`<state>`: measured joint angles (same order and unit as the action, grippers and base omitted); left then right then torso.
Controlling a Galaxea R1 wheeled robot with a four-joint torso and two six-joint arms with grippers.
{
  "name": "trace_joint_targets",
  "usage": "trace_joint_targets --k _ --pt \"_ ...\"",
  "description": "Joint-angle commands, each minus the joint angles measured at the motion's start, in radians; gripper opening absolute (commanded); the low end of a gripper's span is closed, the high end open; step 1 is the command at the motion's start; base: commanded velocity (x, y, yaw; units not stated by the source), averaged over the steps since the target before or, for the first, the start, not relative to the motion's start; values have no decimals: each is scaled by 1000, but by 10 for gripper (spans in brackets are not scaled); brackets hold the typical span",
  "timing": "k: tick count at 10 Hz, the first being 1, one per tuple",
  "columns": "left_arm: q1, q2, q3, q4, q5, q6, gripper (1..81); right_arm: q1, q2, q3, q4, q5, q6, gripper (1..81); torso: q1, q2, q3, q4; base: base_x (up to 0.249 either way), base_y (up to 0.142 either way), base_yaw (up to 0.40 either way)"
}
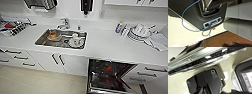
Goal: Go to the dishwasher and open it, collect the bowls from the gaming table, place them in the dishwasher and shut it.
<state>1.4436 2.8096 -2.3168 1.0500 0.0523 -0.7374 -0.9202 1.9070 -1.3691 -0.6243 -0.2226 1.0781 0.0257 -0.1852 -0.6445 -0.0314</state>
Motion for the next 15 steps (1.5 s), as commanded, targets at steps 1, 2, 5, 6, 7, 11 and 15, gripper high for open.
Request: trace_joint_targets --k 1,2,5,6,7,11,15 --pt "11 -8 11 -7 44 -3 811 -113 72 -109 -75 68 -9 811 64 -100 0 0 0 0 0" --pt "11 -8 11 -7 44 -3 811 -145 113 -164 -83 93 -9 811 68 -106 0 0 0 0 0" --pt "10 -10 11 -8 43 -3 811 -237 198 -269 -114 164 -10 811 119 -190 0 0 0 0 0" --pt "10 -10 10 -8 23 -5 811 -262 224 -298 -123 183 -9 811 142 -226 0 0 0 0 0" --pt "10 -11 1 -10 3 -5 811 -288 246 -322 -127 201 -10 811 162 -260 0 0 0 0 0" --pt "10 -2 -59 -45 -43 -5 811 -377 345 -463 -144 287 -10 811 249 -398 2 0 0 0 0" --pt "10 1 -78 -68 -57 -5 811 -424 505 -677 -164 289 -10 811 336 -537 2 0 0 0 0"
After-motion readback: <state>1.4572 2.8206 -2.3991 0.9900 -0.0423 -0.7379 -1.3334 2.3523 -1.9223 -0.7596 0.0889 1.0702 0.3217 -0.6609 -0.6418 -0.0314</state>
